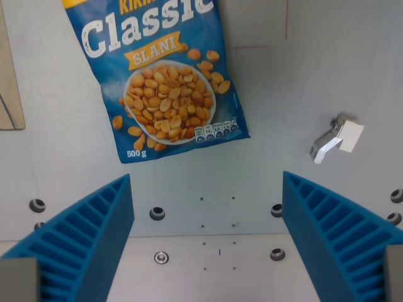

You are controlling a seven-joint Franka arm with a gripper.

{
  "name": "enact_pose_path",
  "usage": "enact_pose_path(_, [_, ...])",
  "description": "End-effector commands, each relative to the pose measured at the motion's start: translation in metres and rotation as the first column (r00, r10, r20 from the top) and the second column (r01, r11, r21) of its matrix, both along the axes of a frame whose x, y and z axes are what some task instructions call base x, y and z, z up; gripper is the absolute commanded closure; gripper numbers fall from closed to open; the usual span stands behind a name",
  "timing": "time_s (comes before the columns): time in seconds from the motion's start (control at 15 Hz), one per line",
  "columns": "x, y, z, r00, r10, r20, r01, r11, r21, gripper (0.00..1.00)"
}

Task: Rotate around gripper positive y

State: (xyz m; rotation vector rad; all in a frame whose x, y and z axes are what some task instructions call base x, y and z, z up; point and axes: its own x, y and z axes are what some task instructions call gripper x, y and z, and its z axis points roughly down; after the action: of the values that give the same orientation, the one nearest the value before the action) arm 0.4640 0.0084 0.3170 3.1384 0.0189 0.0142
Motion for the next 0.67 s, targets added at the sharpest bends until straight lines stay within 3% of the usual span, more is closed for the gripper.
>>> enact_pose_path(0.07, [-0.0043, -0.0001, 0.0015, 0.991, 0.001, 0.133, -0.001, 1.0, 0.002, 0.0])
enact_pose_path(0.67, [-0.0043, -0.0001, 0.0015, 0.968, 0.001, 0.25, -0.001, 1.0, 0.003, 0.0])
